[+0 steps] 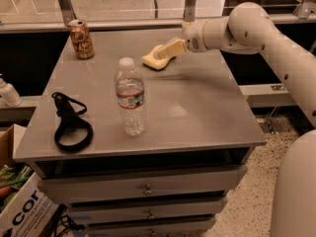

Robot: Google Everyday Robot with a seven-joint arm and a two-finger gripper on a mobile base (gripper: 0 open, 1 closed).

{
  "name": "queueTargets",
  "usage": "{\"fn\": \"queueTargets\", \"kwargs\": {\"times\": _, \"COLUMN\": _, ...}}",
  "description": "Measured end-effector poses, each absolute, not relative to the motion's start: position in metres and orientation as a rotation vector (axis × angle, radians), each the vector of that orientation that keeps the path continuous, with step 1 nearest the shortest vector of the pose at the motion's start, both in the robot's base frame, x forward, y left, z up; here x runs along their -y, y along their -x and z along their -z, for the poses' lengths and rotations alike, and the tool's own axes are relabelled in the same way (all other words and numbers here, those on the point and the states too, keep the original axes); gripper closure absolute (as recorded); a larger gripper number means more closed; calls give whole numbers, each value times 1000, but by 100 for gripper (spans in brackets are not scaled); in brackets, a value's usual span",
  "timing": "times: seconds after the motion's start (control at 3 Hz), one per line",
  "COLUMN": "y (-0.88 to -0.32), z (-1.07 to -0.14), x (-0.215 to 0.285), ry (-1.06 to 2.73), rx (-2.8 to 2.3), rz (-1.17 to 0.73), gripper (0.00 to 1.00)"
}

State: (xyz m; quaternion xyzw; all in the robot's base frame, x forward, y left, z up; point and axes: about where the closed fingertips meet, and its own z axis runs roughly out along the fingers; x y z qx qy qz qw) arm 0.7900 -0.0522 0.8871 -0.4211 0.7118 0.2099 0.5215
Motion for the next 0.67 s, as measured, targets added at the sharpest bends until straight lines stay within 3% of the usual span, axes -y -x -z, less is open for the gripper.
{"fn": "queueTargets", "kwargs": {"times": 0.67, "y": -786, "z": -907, "x": 45, "ry": 979, "rx": -1697, "rz": -533, "gripper": 0}}
